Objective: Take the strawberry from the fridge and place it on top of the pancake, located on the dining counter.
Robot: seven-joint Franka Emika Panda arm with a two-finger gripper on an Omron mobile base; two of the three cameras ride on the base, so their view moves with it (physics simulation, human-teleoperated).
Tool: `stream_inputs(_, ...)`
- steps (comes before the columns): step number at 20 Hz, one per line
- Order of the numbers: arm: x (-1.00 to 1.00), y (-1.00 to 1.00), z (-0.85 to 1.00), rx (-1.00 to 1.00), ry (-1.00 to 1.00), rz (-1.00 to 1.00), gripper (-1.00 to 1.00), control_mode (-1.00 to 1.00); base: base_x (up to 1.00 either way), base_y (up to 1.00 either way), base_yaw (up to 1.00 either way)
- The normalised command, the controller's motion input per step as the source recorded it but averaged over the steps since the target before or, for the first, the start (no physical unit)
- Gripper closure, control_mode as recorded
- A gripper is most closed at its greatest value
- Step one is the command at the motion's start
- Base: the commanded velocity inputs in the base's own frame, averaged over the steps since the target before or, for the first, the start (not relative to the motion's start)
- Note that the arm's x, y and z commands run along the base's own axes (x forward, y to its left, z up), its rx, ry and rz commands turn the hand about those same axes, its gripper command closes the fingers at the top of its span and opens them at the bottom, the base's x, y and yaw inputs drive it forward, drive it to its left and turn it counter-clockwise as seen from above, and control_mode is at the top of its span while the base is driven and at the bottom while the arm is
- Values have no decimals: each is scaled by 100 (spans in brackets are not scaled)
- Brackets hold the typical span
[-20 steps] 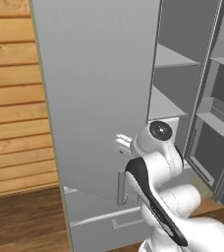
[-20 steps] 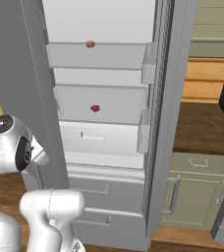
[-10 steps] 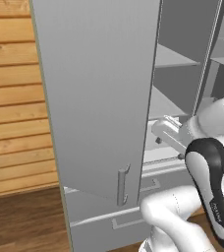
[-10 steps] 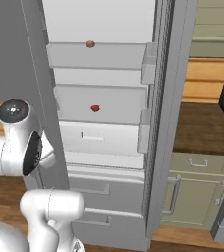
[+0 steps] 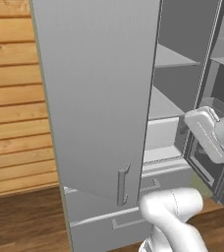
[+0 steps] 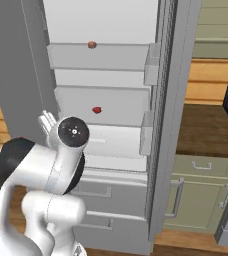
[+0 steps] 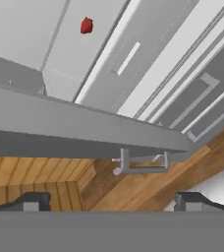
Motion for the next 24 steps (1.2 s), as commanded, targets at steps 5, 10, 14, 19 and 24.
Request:
stream_inputs(5,81,-2,-19,27,-1,7,-100,-100,0,0,0)
stream_inputs(10,87,0,-29,22,0,8,-100,-100,0,0,0)
stream_inputs(14,83,0,-33,19,0,8,-100,-100,0,0,0)
stream_inputs(19,81,7,-35,14,0,8,-100,-100,0,0,0)
stream_inputs(24,72,21,-31,12,0,10,-100,-100,0,0,0)
